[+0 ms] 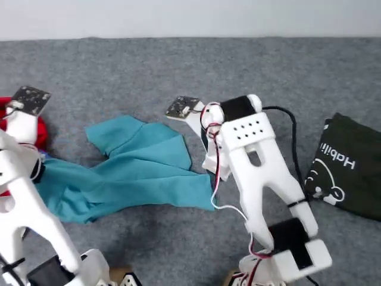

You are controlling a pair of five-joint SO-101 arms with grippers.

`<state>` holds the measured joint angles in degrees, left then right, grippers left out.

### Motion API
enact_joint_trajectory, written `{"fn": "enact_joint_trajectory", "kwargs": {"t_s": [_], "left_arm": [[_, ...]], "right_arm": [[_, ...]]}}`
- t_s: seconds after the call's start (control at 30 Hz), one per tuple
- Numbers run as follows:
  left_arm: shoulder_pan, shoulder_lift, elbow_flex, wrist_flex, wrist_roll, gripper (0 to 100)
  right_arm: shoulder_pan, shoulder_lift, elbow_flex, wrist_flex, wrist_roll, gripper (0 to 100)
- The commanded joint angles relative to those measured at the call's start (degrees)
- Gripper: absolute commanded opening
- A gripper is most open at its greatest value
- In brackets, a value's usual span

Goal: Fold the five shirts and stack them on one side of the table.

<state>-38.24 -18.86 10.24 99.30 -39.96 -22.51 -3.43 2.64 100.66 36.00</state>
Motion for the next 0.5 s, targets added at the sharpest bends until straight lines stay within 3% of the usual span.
{"fn": "enact_joint_trajectory", "kwargs": {"t_s": [0.0,0.27,0.47], "left_arm": [[-2.0,-1.6,-0.3,-0.6,-0.4,0],[-5.0,-1.5,0.0,-0.6,2.0,0],[-4.7,-1.5,0.0,-0.4,2.2,0]], "right_arm": [[-0.7,-3.9,3.3,2.2,0.5,22.8],[-8.0,-3.0,11.1,-7.6,0.2,22.9],[-10.7,6.2,9.4,-13.5,0.2,22.8]]}}
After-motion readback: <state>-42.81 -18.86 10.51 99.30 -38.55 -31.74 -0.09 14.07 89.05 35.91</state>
